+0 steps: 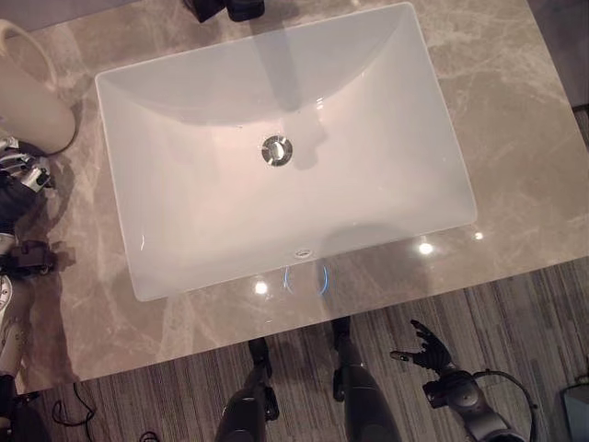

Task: Put brush and paste in cup on sink, flatten towel.

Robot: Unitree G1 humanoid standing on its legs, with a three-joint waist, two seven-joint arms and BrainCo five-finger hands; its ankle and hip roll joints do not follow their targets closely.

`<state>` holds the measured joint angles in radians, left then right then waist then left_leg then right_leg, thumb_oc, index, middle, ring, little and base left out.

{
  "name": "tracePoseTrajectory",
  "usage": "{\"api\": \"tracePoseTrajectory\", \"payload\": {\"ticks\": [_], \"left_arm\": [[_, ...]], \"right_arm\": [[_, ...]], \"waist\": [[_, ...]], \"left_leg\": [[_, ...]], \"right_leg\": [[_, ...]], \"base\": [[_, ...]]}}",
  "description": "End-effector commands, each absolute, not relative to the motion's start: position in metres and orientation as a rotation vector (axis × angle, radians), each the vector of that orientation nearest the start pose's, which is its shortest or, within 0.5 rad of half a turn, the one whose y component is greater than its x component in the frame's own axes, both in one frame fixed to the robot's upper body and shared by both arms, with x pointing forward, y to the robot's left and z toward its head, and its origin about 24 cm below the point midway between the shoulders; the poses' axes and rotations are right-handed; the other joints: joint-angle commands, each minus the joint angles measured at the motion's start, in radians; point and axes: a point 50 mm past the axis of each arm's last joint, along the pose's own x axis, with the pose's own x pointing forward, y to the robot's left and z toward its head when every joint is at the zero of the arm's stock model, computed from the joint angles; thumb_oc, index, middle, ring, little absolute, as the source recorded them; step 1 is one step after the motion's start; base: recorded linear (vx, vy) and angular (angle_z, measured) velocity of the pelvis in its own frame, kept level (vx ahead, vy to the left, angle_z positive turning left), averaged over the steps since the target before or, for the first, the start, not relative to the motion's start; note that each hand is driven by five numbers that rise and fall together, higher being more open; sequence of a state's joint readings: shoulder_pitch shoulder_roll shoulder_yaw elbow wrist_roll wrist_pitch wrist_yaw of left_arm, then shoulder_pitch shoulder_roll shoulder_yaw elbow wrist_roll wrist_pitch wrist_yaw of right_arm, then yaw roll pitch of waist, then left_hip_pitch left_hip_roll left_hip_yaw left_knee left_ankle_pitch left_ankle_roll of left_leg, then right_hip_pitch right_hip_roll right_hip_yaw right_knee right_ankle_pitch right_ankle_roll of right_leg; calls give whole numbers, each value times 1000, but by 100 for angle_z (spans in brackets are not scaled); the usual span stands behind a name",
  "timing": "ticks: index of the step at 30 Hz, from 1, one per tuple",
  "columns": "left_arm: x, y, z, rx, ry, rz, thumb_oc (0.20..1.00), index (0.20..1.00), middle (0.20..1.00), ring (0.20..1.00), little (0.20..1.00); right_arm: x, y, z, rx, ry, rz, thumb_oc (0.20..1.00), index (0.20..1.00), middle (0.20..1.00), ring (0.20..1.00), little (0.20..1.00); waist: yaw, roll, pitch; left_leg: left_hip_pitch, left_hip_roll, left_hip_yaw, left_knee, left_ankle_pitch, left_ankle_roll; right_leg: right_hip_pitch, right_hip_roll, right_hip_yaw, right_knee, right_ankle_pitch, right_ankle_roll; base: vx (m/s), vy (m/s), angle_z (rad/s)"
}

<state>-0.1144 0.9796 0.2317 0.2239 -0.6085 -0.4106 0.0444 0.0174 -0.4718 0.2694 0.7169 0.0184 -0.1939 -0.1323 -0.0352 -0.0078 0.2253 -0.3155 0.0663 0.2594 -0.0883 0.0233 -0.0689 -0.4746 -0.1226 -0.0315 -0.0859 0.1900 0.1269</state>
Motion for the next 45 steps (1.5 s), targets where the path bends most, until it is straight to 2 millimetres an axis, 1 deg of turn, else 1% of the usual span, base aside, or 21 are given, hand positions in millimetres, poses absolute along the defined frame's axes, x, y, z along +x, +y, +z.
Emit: {"api": "tracePoseTrajectory", "payload": {"ticks": [1,10,15,23,31,35,37,39,41,43,45], "left_arm": [[253,359,193,454,-397,257,200,200,200,200,200],[260,357,209,463,-449,267,200,200,200,200,200],[263,356,213,464,-467,274,200,200,200,200,200],[271,356,232,496,-511,303,200,200,200,200,200],[280,354,242,517,-525,310,200,200,200,200,200],[283,347,234,512,-506,270,200,200,200,200,200],[281,346,224,511,-480,252,200,200,200,200,200],[276,346,209,500,-441,235,200,200,200,200,200],[270,348,199,497,-413,236,200,200,200,200,200],[264,356,187,501,-361,266,200,200,200,200,200],[257,363,180,525,-320,289,200,200,200,200,200]], "right_arm": [[200,-262,-70,-576,498,-9,1000,1000,1000,1000,1000],[199,-261,-72,-581,511,-7,1000,1000,1000,1000,1000],[197,-261,-75,-581,523,-5,1000,1000,1000,1000,1000],[196,-258,-77,-580,530,5,1000,1000,1000,1000,1000],[194,-258,-79,-581,543,13,1000,1000,1000,1000,1000],[191,-258,-84,-584,572,15,1000,1000,1000,1000,1000],[187,-260,-87,-589,599,12,1000,1000,1000,1000,1000],[181,-264,-92,-599,636,5,1000,1000,1000,1000,1000],[177,-267,-94,-602,652,-1,1000,1000,1000,1000,1000],[173,-271,-96,-606,670,-11,1000,1000,1000,1000,1000],[171,-274,-97,-612,684,-18,1000,1000,1000,1000,1000]], "waist": [[-20,4,29],[-27,-1,31],[-31,-5,28],[-41,-11,21],[-47,-10,19],[-45,-10,11],[-40,-10,5],[-33,-5,-8],[-29,0,-18],[-24,7,-26],[-17,9,-33]], "left_leg": [[-19,-60,-23,18,39,33],[-36,-59,-24,19,38,32],[-43,-59,-22,21,36,32],[-54,-56,-18,23,34,33],[-58,-52,-15,30,34,32],[-47,-49,-16,40,28,30],[-31,-48,-19,45,23,31],[-5,-49,-23,36,23,31],[12,-51,-26,28,23,30],[27,-54,-32,21,26,29],[36,-55,-37,19,28,29]], "right_leg": [[108,-9,29,-1,-25,48],[97,-6,29,-1,-22,49],[89,-5,34,-1,-19,49],[74,1,45,-1,-18,48],[71,4,50,-1,-22,47],[83,4,51,-1,-22,45],[98,4,50,-1,-23,43],[117,5,45,-1,-26,39],[128,3,41,-1,-31,37],[139,2,33,-1,-35,34],[150,3,27,-1,-40,31]], "base": [[0,0,0],[0,0,0],[0,0,0],[1,1,-1],[-2,-1,-4],[0,0,0],[9,-6,-2],[27,-15,-4],[19,-1,-5],[0,0,0],[0,-10,2]]}}
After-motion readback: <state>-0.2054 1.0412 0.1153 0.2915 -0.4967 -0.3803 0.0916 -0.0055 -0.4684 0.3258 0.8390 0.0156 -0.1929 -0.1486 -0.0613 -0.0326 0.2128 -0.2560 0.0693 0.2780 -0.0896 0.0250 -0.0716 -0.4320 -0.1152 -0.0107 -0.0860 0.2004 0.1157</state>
